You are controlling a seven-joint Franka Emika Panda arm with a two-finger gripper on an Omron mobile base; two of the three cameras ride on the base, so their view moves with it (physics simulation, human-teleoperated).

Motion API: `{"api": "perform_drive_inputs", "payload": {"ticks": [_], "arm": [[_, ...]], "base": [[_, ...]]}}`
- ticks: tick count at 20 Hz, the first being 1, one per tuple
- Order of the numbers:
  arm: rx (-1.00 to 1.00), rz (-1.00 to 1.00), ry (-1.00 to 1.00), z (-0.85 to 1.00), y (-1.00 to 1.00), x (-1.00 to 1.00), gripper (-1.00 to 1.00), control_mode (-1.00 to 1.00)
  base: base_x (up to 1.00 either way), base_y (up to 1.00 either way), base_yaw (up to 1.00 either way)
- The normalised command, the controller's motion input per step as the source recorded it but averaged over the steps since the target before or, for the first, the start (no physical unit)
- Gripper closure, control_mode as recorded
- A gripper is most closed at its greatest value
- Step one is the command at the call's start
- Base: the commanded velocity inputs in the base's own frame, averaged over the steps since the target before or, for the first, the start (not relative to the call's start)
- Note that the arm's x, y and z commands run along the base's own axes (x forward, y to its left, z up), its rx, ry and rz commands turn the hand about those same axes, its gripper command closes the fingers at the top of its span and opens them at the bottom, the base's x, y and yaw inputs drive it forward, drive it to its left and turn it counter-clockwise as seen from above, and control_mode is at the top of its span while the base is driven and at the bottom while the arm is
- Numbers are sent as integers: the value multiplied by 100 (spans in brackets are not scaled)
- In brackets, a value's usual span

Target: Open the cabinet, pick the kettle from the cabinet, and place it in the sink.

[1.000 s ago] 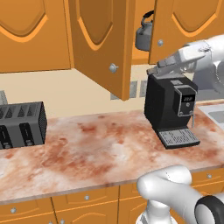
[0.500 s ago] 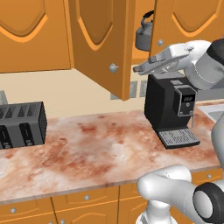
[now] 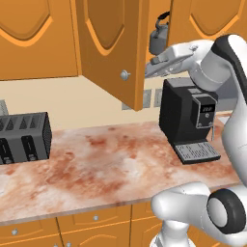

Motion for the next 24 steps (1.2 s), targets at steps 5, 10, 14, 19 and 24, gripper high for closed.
{"api": "perform_drive_inputs", "payload": {"ticks": [5, 10, 14, 19, 24], "arm": [[0, 1, 1, 0, 42, 4, -100, -100], [0, 2, 2, 0, 40, 1, -100, -100], [-1, 1, 0, -1, 47, -2, -100, -100], [-4, 0, 0, -7, 53, -1, -100, -100], [-10, -2, 1, -3, 32, 0, -100, -100]], "base": [[0, 0, 0], [0, 0, 0], [0, 0, 0], [0, 0, 0], [0, 0, 0]]}}
